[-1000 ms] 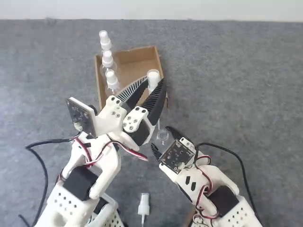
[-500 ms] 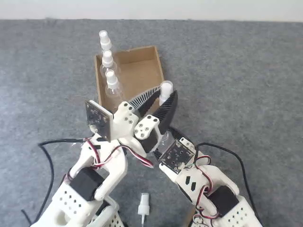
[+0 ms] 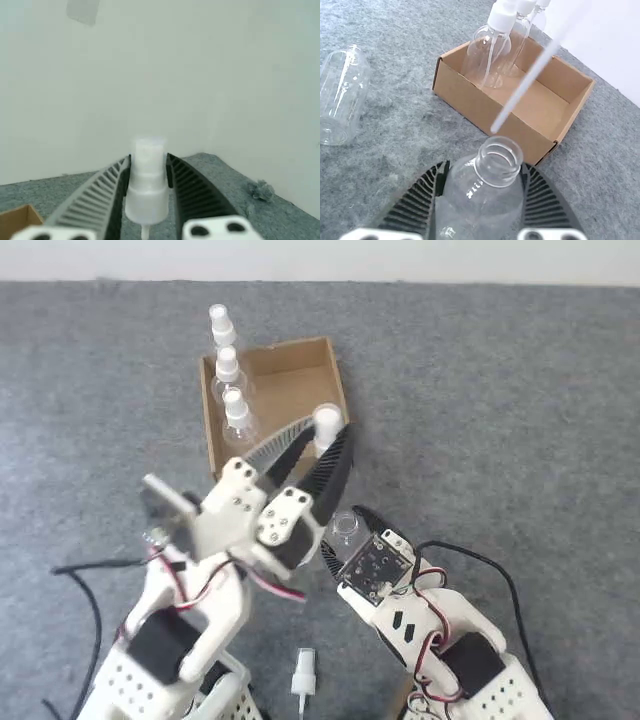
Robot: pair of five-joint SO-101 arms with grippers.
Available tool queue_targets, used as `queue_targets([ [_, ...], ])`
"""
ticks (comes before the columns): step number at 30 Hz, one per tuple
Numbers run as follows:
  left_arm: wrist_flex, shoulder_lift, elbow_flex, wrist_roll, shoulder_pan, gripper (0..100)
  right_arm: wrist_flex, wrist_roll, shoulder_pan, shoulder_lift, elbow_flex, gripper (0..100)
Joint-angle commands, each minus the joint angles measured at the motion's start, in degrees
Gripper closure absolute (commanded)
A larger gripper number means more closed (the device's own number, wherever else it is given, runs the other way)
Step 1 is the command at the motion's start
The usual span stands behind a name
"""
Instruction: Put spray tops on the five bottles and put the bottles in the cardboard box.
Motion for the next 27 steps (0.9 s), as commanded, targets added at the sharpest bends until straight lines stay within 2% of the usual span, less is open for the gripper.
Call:
queue_targets([
  [1,0.79,-3.78,-3.30,-0.53,0.09,99,-4.26,0.70,0.75,-1.27,1.32,92.4],
  [15,0.44,1.23,-3.30,-0.35,0.35,99,-4.88,0.70,0.66,-1.27,1.76,92.4],
  [21,0.44,4.04,-3.30,-0.35,3.78,99,-4.88,0.70,0.66,-1.27,1.76,92.4],
  [27,0.44,4.66,-3.30,-0.44,3.87,99,-4.79,0.70,0.66,-1.27,1.76,92.4],
])
